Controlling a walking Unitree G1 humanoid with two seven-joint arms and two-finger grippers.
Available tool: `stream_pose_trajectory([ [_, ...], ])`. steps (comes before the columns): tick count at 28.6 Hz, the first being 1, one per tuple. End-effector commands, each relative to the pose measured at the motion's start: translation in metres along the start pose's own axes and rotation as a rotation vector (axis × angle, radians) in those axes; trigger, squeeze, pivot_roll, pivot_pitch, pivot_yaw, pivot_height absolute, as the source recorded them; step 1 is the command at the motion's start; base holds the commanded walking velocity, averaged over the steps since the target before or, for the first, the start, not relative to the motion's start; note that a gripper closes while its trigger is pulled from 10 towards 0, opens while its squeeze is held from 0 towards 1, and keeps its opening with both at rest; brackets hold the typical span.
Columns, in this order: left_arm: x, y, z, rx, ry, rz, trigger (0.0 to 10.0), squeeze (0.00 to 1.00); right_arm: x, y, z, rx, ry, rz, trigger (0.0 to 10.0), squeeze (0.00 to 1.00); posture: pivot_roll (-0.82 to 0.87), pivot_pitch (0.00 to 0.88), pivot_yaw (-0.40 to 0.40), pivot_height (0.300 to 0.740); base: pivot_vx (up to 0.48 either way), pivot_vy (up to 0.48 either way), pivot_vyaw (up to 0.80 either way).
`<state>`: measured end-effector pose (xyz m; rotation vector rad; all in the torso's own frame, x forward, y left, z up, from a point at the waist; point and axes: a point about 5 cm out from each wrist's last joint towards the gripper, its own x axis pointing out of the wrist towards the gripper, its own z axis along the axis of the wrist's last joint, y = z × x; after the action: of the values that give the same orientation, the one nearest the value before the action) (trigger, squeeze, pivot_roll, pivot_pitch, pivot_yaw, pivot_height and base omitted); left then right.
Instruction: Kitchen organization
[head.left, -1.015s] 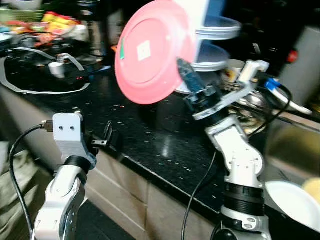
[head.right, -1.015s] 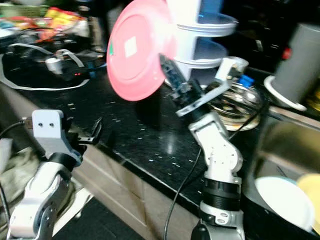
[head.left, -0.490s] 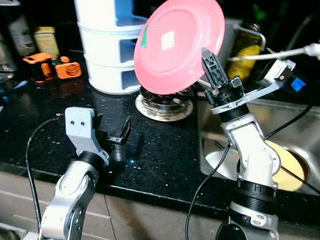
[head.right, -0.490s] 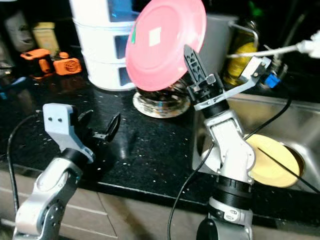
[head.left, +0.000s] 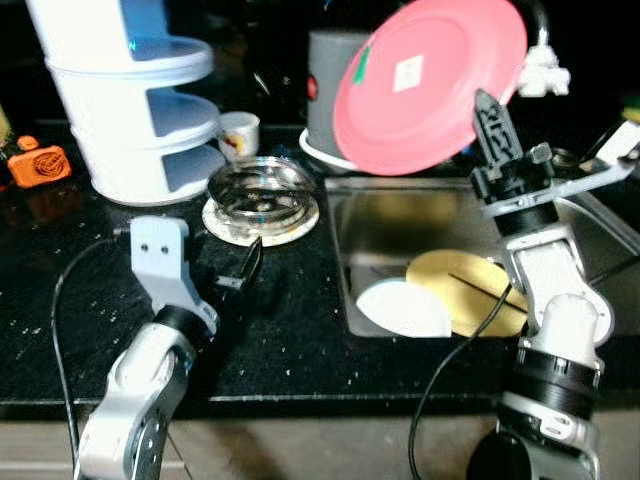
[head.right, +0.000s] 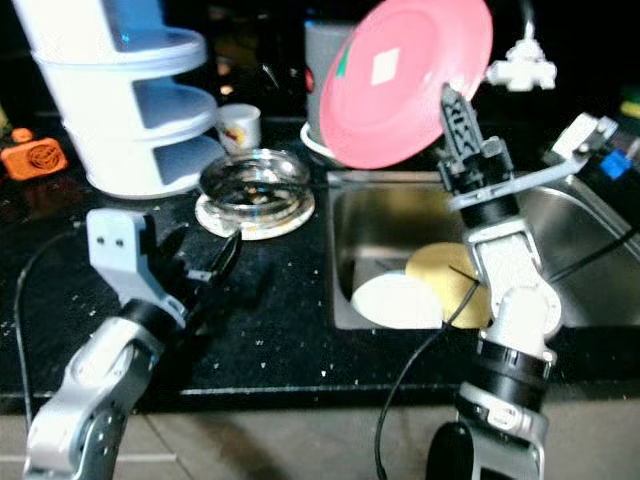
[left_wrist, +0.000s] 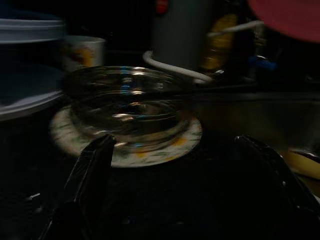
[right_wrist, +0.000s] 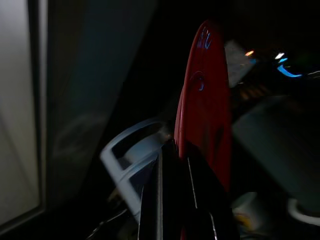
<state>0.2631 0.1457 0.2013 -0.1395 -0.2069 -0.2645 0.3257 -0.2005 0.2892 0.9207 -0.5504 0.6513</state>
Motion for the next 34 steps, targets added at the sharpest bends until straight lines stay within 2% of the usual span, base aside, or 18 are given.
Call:
stream_pose_trajectory([
  [1,-0.001,-0.001,-0.001,-0.002,0.01,-0.011,10.0,0.0,0.002,-0.003,0.008,-0.081,-0.005,-0.031,10.0,0.0,0.06,0.0,-0.037,0.74,0.0,0.0,-0.76],
  [2,-0.001,-0.001,-0.001,-0.002,0.01,-0.011,10.0,0.0,0.002,-0.003,0.008,-0.081,-0.005,-0.031,10.0,0.0,0.06,0.0,-0.037,0.74,0.0,0.0,-0.76],
  [6,-0.001,-0.001,-0.001,-0.001,0.014,-0.012,10.0,0.0,-0.001,-0.018,0.005,-0.368,0.173,-0.14,10.0,0.0,0.06,0.0,-0.037,0.74,0.0,0.0,-0.75],
  [9,-0.001,-0.001,-0.002,-0.002,0.017,-0.014,10.0,0.0,-0.003,-0.022,0.006,-0.434,0.226,-0.154,10.0,0.0,0.06,0.0,-0.035,0.74,0.0,0.0,-0.76],
  [11,-0.001,-0.002,-0.003,-0.004,0.02,-0.019,10.0,0.0,-0.008,-0.029,-0.001,-0.601,0.392,-0.179,10.0,0.0,0.05,0.0,-0.033,0.74,0.0,0.0,-0.76],
  [15,0.0,-0.003,-0.003,-0.007,0.025,-0.029,10.0,0.0,-0.016,-0.038,-0.02,-0.745,0.582,-0.194,10.0,0.0,0.05,0.0,-0.031,0.74,0.0,0.0,-0.76],
  [16,0.0,-0.003,-0.003,-0.007,0.025,-0.029,10.0,0.0,-0.016,-0.038,-0.02,-0.745,0.582,-0.194,10.0,0.0,0.05,0.0,-0.031,0.74,0.0,0.0,-0.76],
  [19,0.001,-0.003,-0.004,-0.005,0.027,-0.031,10.0,0.0,-0.023,-0.047,-0.044,-0.873,0.742,-0.219,10.0,0.0,0.05,0.0,-0.033,0.74,0.0,0.0,-0.25],
  [20,0.001,-0.003,-0.004,-0.004,0.027,-0.031,10.0,0.0,-0.025,-0.047,-0.055,-0.894,0.779,-0.21,10.0,0.0,0.05,0.0,-0.034,0.74,0.0,0.0,0.0],
  [21,0.001,-0.003,-0.004,-0.004,0.027,-0.031,10.0,0.0,-0.025,-0.047,-0.055,-0.894,0.779,-0.21,10.0,0.0,0.05,0.0,-0.034,0.74,0.0,0.0,0.0],
  [23,0.001,-0.003,-0.003,0.001,0.026,-0.03,10.0,0.0,-0.028,-0.043,-0.08,-0.898,0.837,-0.161,10.0,0.0,0.05,0.0,-0.037,0.74,0.0,0.0,0.0],
  [24,0.001,-0.003,-0.003,0.006,0.025,-0.026,10.0,0.0,-0.029,-0.039,-0.094,-0.876,0.854,-0.132,10.0,0.0,0.05,0.0,-0.037,0.74,0.0,0.0,0.0],
  [25,0.001,-0.003,-0.003,0.006,0.025,-0.026,10.0,0.0,-0.029,-0.039,-0.094,-0.876,0.854,-0.132,10.0,0.0,0.05,0.0,-0.037,0.74,0.0,0.0,0.0],
  [27,0.002,0.0,-0.002,0.04,0.023,-0.001,10.0,0.0,-0.029,-0.026,-0.124,-0.823,0.874,-0.051,10.0,0.0,0.06,0.0,-0.038,0.74,0.0,0.0,0.0],
  [30,0.003,0.004,-0.002,0.061,0.02,0.031,10.0,0.0,-0.028,-0.02,-0.137,-0.81,0.877,-0.027,10.0,0.0,0.05,0.0,-0.037,0.74,0.0,0.0,0.0],
  [31,0.003,0.005,-0.001,0.066,0.019,0.041,10.0,0.0,-0.028,-0.019,-0.14,-0.815,0.879,-0.024,10.0,0.18,0.05,0.0,-0.037,0.74,0.0,0.0,0.0],
  [33,0.003,0.007,-0.001,0.072,0.018,0.054,10.0,0.0,-0.028,-0.018,-0.143,-0.816,0.879,-0.023,10.0,0.18,0.05,0.0,-0.037,0.74,0.0,0.0,0.0],
  [34,0.004,0.009,-0.001,0.076,0.017,0.062,10.0,0.0,-0.027,-0.019,-0.146,-0.833,0.879,-0.031,10.0,1.0,0.05,0.0,-0.038,0.74,0.0,0.0,0.0],
])
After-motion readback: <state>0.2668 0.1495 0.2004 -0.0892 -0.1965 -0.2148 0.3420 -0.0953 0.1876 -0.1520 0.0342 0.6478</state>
